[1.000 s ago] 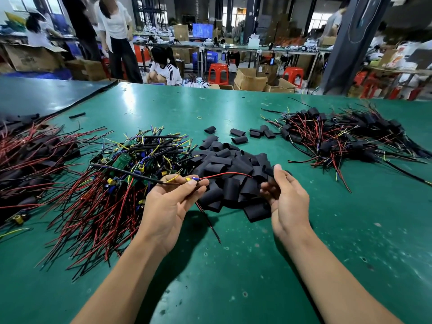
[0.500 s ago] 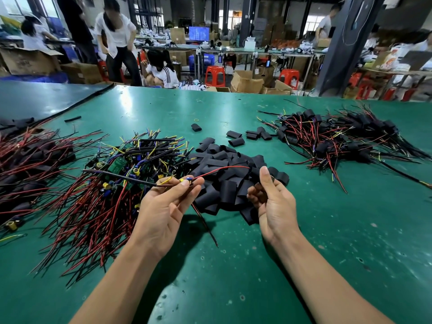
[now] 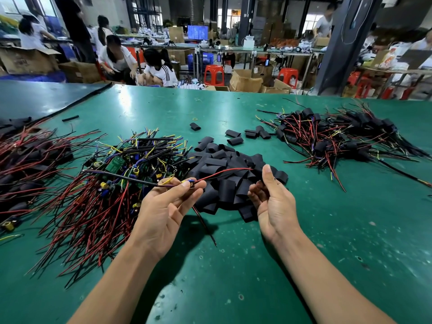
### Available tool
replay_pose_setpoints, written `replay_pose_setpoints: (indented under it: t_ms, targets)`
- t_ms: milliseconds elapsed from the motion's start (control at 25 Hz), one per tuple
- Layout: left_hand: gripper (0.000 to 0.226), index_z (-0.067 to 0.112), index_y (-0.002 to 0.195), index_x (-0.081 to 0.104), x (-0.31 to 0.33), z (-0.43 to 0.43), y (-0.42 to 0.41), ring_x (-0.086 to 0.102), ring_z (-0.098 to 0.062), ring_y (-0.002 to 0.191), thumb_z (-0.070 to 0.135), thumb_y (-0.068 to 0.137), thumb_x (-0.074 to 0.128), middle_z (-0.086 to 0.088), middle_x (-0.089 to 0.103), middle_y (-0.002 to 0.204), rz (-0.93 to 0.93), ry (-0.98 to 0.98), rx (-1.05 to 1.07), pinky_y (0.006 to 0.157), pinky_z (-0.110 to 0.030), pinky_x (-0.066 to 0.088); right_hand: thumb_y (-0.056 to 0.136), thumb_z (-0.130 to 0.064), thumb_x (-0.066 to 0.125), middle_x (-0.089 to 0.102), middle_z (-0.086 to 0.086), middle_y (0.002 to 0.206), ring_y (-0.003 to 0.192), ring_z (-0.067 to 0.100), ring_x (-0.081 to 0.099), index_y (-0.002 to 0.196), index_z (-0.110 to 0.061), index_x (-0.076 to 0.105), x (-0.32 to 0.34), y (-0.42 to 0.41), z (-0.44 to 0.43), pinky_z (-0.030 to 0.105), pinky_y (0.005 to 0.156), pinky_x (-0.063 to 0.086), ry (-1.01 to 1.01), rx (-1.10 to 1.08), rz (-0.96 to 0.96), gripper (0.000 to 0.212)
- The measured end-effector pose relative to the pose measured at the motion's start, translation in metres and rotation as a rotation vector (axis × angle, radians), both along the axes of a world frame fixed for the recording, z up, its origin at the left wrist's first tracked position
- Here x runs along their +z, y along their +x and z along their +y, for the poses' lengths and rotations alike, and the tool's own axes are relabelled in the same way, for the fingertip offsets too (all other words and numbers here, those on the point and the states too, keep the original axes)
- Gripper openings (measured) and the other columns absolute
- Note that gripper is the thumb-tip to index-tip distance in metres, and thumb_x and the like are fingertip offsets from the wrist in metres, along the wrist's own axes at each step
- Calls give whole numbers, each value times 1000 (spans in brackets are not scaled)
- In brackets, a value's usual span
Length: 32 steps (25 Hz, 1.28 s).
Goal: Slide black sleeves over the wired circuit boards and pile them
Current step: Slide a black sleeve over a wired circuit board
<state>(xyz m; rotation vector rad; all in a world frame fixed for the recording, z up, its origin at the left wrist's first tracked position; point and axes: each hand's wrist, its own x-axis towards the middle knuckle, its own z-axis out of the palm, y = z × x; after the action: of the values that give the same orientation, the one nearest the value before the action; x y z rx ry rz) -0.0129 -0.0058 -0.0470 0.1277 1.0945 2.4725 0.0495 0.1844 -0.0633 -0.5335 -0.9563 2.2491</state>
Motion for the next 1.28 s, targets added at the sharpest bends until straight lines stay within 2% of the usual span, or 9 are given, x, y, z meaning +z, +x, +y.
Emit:
replay_pose_setpoints:
  t_ms: [200,360,520,640,720,880,1000,1120,1280]
  targets:
    - [14,8,84,58,-2,4,4,74,-33,93,2,76,67,-19,73,99,41,-65,-16,73,-30,60,64,-29,86,59,-1,66,53,12,54,90,-14,68,0,2,-2,22,51,51,95,128,-21,35]
    - [33,7,104,60,-2,9,9,74,-28,83,9,73,71,-14,74,94,90,-181,3,69,-32,61,65,-24,86,60,1,67,52,13,52,94,-14,68,0,1,-15,23,50,47,172,265,18,35]
    - [32,3,105,62,2,8,10,75,-27,84,7,74,68,-17,75,97,51,-100,-25,70,-30,62,71,-17,79,54,-3,63,49,8,48,89,-14,66,7,2,-20,20,49,43,-3,369,68,22]
    - [27,3,104,64,4,8,10,74,-28,90,6,78,64,-19,74,104,14,-30,-94,75,-31,62,66,-18,81,49,-2,63,49,7,43,90,-11,62,13,5,-18,19,47,40,-183,387,115,31]
    - [25,2,103,69,4,9,11,74,-29,93,5,79,63,-21,73,107,-5,-14,-149,76,-30,61,63,-18,81,49,-2,61,48,7,42,88,-10,63,14,5,-19,19,46,39,-228,397,139,32]
    - [23,10,94,79,3,14,18,71,-20,71,12,73,70,-16,72,90,38,-116,-143,66,-26,61,69,-16,77,60,-6,63,47,5,44,76,-17,74,8,3,-31,17,46,40,-39,440,120,8]
    - [22,10,93,78,4,16,19,68,-17,63,13,72,71,-13,70,81,40,-127,-104,59,-23,59,64,-18,82,65,-4,67,48,6,49,80,-16,74,4,1,-33,17,49,45,18,414,104,18]
    - [30,4,99,69,4,17,21,70,-19,64,12,70,72,-14,73,81,30,-125,-99,59,-24,59,63,-19,83,67,-2,71,50,6,52,84,-15,71,3,1,-33,18,50,48,22,365,95,25]
    - [30,6,97,66,4,16,24,69,-21,63,14,69,74,-16,73,85,51,-142,-111,58,-25,58,64,-25,82,67,1,74,48,5,50,88,-14,63,4,1,-37,16,48,46,20,371,77,33]
